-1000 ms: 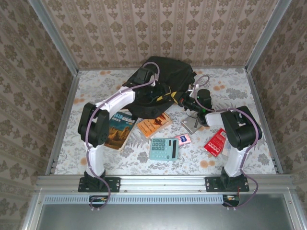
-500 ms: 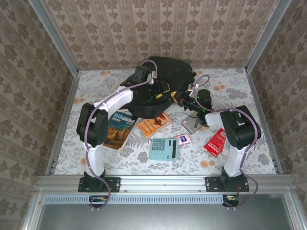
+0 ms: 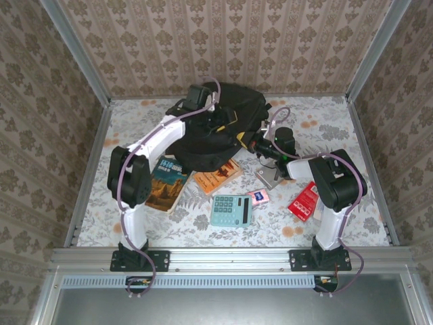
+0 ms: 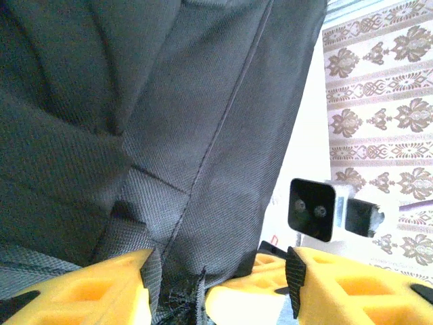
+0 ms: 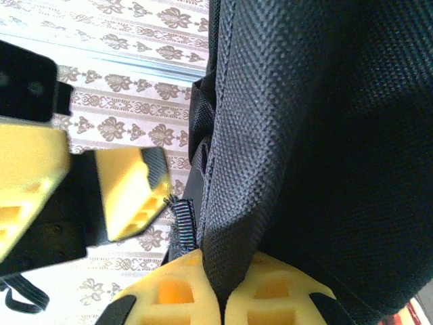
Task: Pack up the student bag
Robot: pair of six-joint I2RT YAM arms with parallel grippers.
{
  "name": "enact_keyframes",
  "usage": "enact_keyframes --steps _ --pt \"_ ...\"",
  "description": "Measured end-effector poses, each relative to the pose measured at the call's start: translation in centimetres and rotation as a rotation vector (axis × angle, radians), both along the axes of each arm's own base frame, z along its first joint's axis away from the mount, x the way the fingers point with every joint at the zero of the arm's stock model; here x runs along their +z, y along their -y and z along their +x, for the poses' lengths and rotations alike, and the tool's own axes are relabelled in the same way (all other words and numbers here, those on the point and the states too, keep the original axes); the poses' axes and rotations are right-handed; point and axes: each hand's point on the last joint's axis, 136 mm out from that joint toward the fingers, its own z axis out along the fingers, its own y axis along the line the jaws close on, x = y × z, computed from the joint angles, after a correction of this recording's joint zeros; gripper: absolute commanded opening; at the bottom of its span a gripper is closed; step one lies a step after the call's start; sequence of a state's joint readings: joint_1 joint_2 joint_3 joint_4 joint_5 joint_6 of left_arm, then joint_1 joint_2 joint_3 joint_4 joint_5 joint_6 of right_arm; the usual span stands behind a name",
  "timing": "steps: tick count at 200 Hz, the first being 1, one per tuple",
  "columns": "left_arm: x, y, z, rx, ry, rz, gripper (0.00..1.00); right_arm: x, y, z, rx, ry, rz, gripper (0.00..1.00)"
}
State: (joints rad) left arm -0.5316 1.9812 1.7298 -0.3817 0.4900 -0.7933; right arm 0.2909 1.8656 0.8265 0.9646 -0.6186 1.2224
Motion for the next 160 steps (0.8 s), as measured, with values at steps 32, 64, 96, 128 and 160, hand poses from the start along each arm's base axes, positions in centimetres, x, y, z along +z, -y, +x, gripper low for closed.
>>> enact_keyframes --steps 32,64,96,128,160 --pt "1.7 -0.1 0.5 -0.015 0.045 -0.007 0.55 -0.1 0.0 0.0 0.002 0.005 -0.007 0.0" --pt "1.1 0.3 -0.2 -0.05 0.024 -0.004 0.55 -0.1 -0.1 -0.1 0.005 0.008 -0.009 0.0" --pt "-0.3 1.4 -0.8 -0.087 -0.003 -0.001 0.55 -0.1 -0.3 -0.2 0.011 0.008 -0.01 0.0" --pt "-2.5 2.1 -1.3 -0.107 -0.042 0.023 0.54 -0.2 -0.5 -0.3 0.018 0.004 -0.013 0.0" --pt "-3.2 2.2 -1.4 -0.116 -0.057 0.033 0.54 -0.7 -0.5 -0.5 0.023 -0.015 -0.021 0.0"
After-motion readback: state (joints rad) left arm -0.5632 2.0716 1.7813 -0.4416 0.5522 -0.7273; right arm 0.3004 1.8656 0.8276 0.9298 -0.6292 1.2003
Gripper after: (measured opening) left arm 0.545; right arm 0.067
